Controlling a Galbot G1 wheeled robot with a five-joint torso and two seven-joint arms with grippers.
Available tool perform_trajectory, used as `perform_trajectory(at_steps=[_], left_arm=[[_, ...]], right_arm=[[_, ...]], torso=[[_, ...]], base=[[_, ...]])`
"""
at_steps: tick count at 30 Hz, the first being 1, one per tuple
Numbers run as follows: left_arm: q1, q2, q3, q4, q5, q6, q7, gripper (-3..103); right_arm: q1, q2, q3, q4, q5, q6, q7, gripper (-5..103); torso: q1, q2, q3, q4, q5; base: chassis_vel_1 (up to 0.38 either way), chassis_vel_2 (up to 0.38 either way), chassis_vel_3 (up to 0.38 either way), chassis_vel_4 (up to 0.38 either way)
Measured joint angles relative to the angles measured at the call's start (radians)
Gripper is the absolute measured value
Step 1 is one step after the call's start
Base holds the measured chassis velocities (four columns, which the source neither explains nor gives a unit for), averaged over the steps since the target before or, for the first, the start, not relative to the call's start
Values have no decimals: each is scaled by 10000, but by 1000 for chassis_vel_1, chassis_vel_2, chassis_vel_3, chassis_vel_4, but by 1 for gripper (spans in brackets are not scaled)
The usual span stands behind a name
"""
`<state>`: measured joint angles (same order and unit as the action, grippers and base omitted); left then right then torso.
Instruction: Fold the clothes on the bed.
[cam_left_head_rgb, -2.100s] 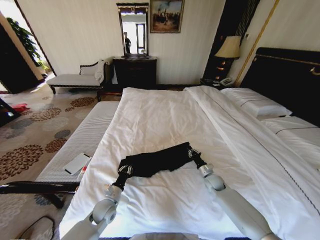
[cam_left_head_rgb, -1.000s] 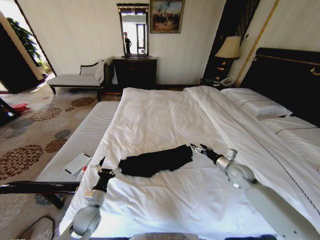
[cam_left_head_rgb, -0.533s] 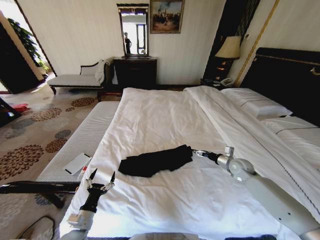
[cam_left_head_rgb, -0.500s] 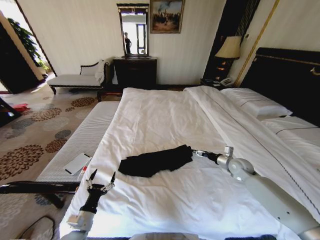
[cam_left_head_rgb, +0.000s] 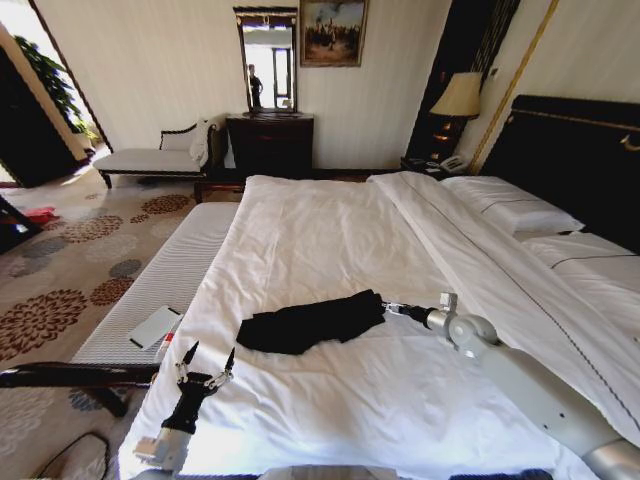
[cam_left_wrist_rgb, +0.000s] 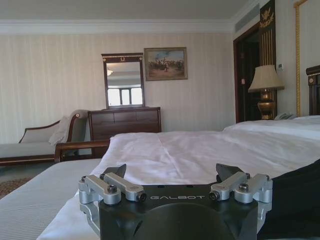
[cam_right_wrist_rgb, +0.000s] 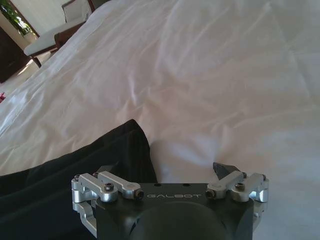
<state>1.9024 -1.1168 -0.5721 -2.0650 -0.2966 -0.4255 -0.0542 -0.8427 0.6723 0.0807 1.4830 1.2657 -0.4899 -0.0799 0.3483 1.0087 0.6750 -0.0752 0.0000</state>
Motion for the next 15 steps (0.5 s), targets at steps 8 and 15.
perform_trajectory(at_steps=[8,15], left_arm=[[-16,6,10,9,-1,0,-2,100],[-21,11,14,14,-3,2,-5,100]], right_arm=[[428,177,-674,-237,-185,-349,-8,100],[526,312,-826,-3,-112,-487,117,100]], torso=[[0,0,0,-2,0],[0,0,0,0,-1]], base=[[0,0,0,0],[0,0,0,0]])
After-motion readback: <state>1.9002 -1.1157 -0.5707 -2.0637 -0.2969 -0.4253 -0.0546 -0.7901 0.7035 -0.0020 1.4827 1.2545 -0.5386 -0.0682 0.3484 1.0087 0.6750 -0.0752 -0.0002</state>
